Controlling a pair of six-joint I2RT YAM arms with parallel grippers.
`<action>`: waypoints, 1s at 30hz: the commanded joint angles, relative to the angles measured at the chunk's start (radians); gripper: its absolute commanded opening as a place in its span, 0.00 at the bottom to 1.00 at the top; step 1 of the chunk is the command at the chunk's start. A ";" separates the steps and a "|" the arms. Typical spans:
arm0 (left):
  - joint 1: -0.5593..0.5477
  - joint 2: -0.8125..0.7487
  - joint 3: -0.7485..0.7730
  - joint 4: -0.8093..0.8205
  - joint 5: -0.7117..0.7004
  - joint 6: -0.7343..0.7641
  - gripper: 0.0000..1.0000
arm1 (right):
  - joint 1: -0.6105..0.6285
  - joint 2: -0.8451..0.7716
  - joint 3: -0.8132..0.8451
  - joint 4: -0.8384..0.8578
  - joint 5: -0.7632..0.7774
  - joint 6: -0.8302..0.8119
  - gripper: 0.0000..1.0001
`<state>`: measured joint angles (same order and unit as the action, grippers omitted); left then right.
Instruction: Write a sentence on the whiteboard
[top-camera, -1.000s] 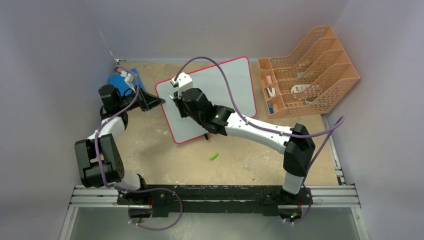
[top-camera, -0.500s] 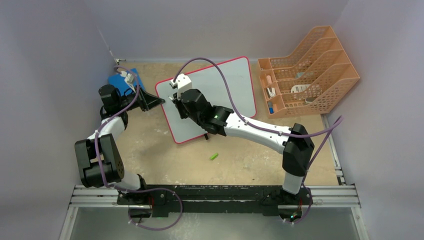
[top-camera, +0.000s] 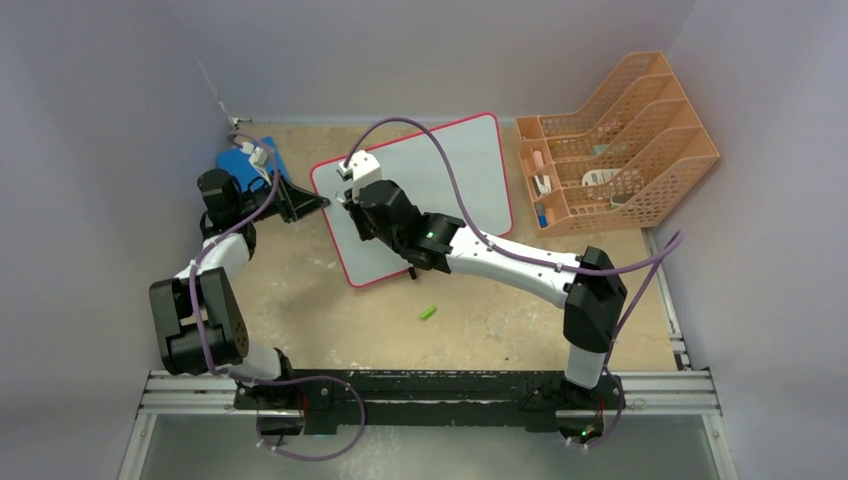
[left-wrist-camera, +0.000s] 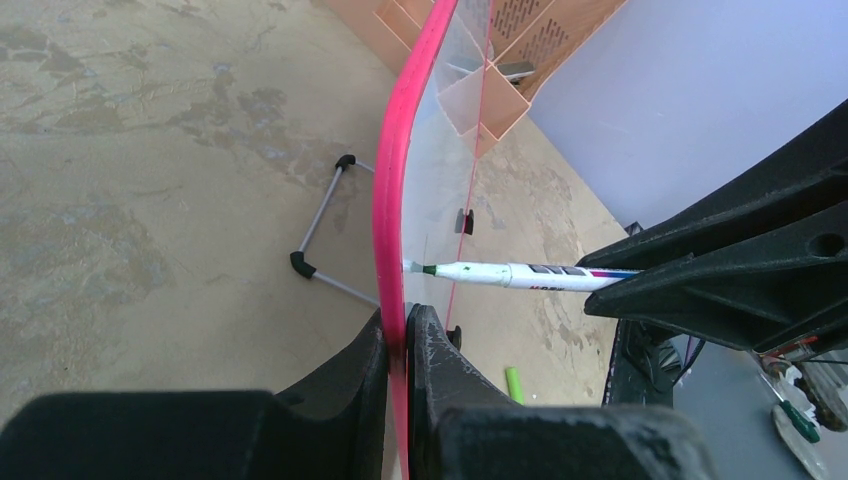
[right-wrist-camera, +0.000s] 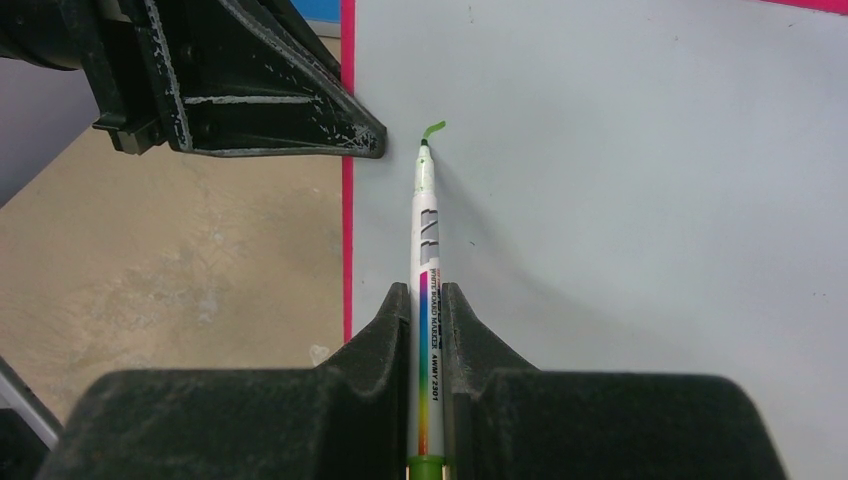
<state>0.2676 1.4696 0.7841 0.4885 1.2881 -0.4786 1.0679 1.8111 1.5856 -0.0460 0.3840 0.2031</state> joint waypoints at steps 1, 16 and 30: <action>-0.018 -0.015 0.029 0.009 0.014 0.025 0.00 | 0.000 -0.009 0.025 0.000 0.039 0.023 0.00; -0.016 -0.015 0.031 0.009 0.014 0.023 0.00 | 0.000 -0.041 -0.031 -0.015 0.020 0.038 0.00; -0.018 -0.015 0.031 0.010 0.013 0.023 0.00 | 0.002 -0.063 -0.067 -0.036 0.000 0.058 0.00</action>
<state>0.2672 1.4696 0.7841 0.4877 1.2819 -0.4786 1.0737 1.7954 1.5349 -0.0608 0.3744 0.2451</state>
